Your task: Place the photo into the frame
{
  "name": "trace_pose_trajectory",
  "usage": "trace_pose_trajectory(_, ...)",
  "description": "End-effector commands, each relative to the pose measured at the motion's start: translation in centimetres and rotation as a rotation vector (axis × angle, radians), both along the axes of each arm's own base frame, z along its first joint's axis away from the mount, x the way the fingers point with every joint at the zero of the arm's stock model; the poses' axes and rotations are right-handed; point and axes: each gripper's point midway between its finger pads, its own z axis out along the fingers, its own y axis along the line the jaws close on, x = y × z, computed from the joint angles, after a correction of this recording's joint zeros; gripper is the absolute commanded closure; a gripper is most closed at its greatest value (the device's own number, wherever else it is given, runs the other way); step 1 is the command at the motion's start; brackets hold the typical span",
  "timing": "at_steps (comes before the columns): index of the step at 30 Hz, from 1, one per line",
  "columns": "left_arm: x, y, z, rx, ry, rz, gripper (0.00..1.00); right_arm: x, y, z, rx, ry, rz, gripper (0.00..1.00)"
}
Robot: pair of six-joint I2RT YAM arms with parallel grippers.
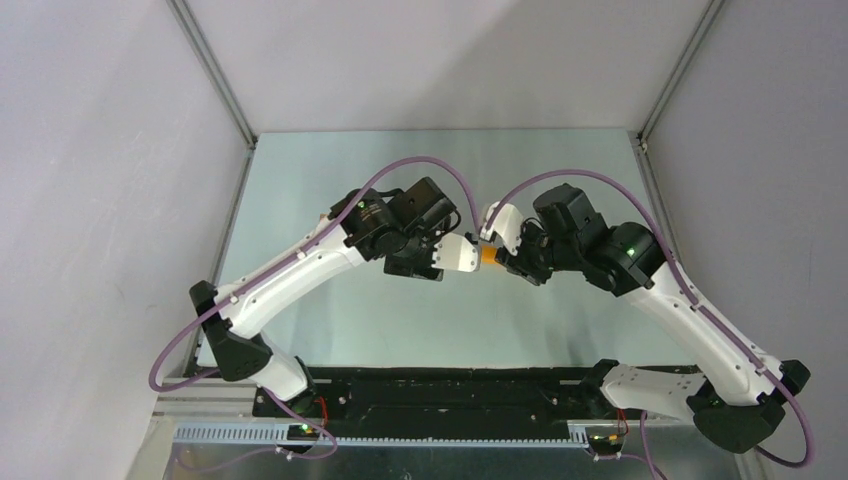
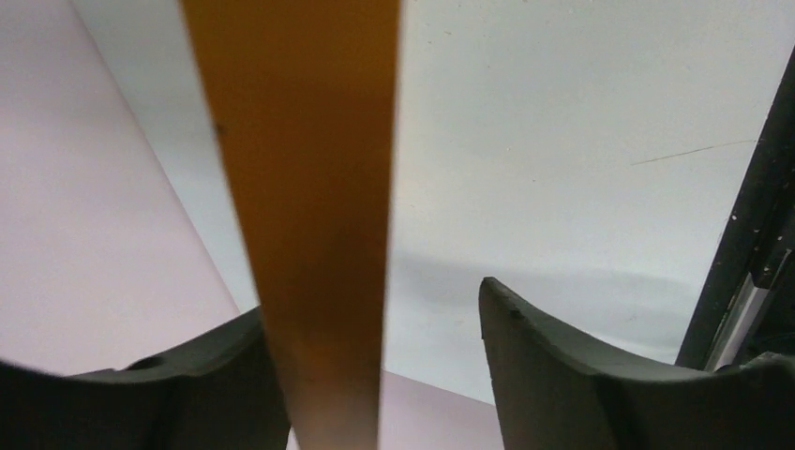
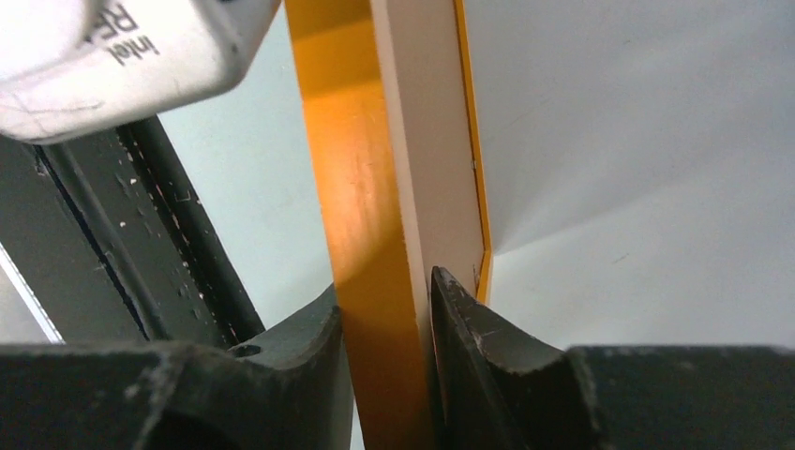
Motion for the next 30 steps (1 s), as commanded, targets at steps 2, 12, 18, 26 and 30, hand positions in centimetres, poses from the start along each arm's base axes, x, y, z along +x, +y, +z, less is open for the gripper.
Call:
trace_pose_trajectory(2,2.3,-2.4,2.7,-0.124,-0.100,0.068,0.07,-0.5,0.6,1.7,-0.005,-0.038,0.058,1.00)
trace_pose_trajectory(12,3.6,1.5,7.7,-0.269,-0.179,0.206,0.00,0.9,0.9,3.0,0.069,0.044,-0.008,1.00)
trace_pose_trajectory(18,4.7,5.8,12.6,-0.441,-0.273,0.347,0.00,2.7,1.0,4.3,0.139,0.104,-0.085,1.00)
trace_pose_trajectory(26,5.3,11.3,17.3,-0.625,-0.426,0.538,0.00,4.8,0.9,3.7,0.161,0.153,-0.181,1.00)
trace_pose_trajectory(30,4.7,12.6,17.0,-0.645,-0.444,0.572,0.00,6.6,0.4,3.6,0.184,0.188,-0.262,1.00)
